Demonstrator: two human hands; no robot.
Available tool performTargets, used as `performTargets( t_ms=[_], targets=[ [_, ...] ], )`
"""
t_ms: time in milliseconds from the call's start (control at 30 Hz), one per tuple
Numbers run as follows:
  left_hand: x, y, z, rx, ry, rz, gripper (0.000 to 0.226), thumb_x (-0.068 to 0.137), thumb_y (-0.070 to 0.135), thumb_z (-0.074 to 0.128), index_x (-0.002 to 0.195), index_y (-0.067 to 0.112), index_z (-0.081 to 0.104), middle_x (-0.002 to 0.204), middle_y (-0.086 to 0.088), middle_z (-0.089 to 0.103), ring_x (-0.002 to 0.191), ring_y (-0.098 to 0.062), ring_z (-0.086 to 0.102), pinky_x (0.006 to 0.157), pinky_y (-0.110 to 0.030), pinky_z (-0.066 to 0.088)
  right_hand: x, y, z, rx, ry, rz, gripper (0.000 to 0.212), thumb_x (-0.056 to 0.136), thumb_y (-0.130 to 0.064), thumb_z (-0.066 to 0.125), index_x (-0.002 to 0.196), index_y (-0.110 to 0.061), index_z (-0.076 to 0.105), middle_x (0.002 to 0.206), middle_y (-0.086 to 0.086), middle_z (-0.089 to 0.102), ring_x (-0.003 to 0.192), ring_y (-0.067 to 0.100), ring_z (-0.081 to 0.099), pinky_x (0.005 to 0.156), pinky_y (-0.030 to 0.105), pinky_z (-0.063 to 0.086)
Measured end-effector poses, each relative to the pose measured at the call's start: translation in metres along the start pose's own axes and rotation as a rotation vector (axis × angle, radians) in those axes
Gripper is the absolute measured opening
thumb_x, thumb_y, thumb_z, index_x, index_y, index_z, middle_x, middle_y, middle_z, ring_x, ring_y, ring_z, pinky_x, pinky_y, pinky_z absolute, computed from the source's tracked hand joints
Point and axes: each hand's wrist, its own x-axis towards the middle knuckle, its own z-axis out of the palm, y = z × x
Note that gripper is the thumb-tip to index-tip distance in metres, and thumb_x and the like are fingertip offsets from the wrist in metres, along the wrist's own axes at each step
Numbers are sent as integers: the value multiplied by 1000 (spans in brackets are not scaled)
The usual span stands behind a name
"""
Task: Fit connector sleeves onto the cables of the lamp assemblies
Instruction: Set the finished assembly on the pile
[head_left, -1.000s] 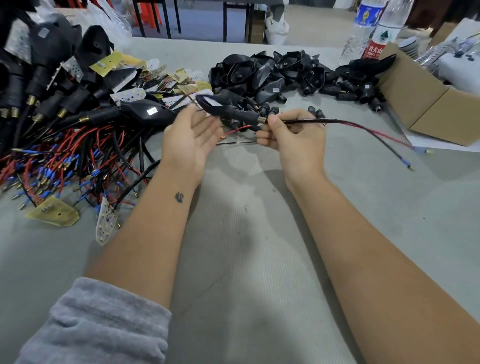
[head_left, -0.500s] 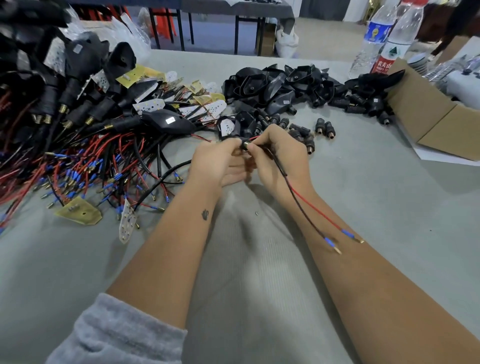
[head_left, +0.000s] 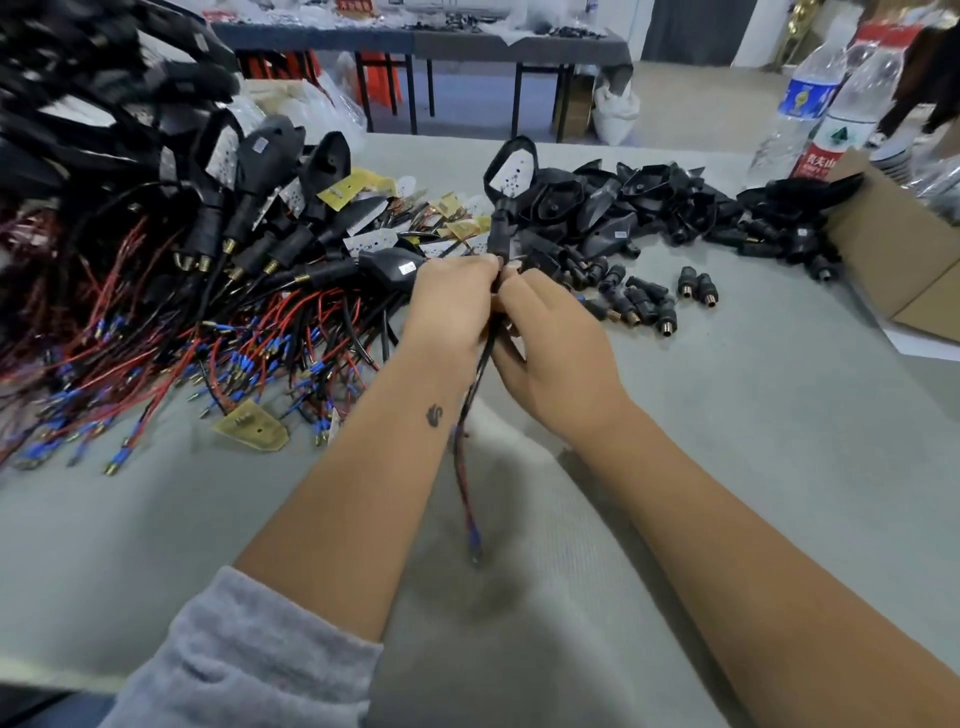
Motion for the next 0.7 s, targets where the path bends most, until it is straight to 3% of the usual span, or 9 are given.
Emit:
performTargets(
  t_ms=[100, 233, 333, 400, 467, 533, 633, 700],
  targets=[
    [12, 13, -21, 63, 44, 2, 34, 93, 1, 48, 61, 10, 56, 56, -4, 53, 55, -18, 46, 51, -22, 40, 11, -13, 11, 40, -50, -37, 13, 86, -4, 57, 97, 3, 61, 97, 17, 59, 88, 35, 55, 62, 45, 47],
    [29, 38, -57, 146, 121, -18, 32, 96, 7, 47, 64, 12, 54, 55, 1, 54, 45, -9, 40, 45, -21, 32, 23, -29, 23, 51, -78, -57, 41, 83, -5, 59, 123, -12, 62, 103, 9, 59, 88, 27, 55, 56, 35, 45],
    [40, 58, -86, 296, 156, 23, 32, 97, 7, 45, 66, 11, 53, 46, 8, 53, 32, -3, 31, 33, -14, 20, 26, -38, 30, 36, -97, -60, 36, 85, -7, 59, 120, -13, 63, 101, 7, 59, 82, 28, 56, 51, 36, 46],
    [48, 65, -108, 571, 201, 121, 32, 96, 7, 45, 67, 8, 58, 39, 10, 52, 30, -2, 34, 35, -14, 24, 25, -38, 33, 47, -115, -22, 31, 87, -9, 57, 118, -13, 63, 101, 6, 59, 81, 28, 57, 53, 36, 46],
    [53, 62, -128, 899, 202, 193, 25, 96, 10, 49, 82, 6, 69, 58, 4, 66, 49, -6, 56, 50, -20, 44, 22, -34, 36, 61, -135, 12, 27, 89, -9, 55, 115, -13, 63, 101, 5, 59, 84, 25, 57, 56, 35, 44],
    [58, 49, -146, 1127, 194, 196, 22, 96, 14, 53, 101, 7, 73, 86, -8, 73, 81, -23, 66, 76, -32, 52, 16, -28, 40, 64, -164, 56, 25, 89, -9, 55, 112, -13, 63, 101, 3, 58, 88, 23, 56, 60, 35, 42],
    [54, 27, -156, 1213, 319, 288, 23, 96, 21, 55, 95, 9, 75, 81, -10, 71, 71, -25, 58, 64, -31, 39, 8, -19, 44, 2, -230, 158, 30, 89, -11, 54, 117, -18, 62, 109, 1, 56, 95, 21, 52, 65, 33, 42],
    [52, 20, -155, 1176, 415, 398, 19, 94, 23, 59, 95, 11, 75, 84, -10, 71, 70, -23, 58, 64, -30, 40, 7, -12, 46, -51, -271, 141, 42, 85, -9, 52, 125, -18, 60, 120, 1, 56, 107, 23, 49, 84, 34, 41]
  ],
)
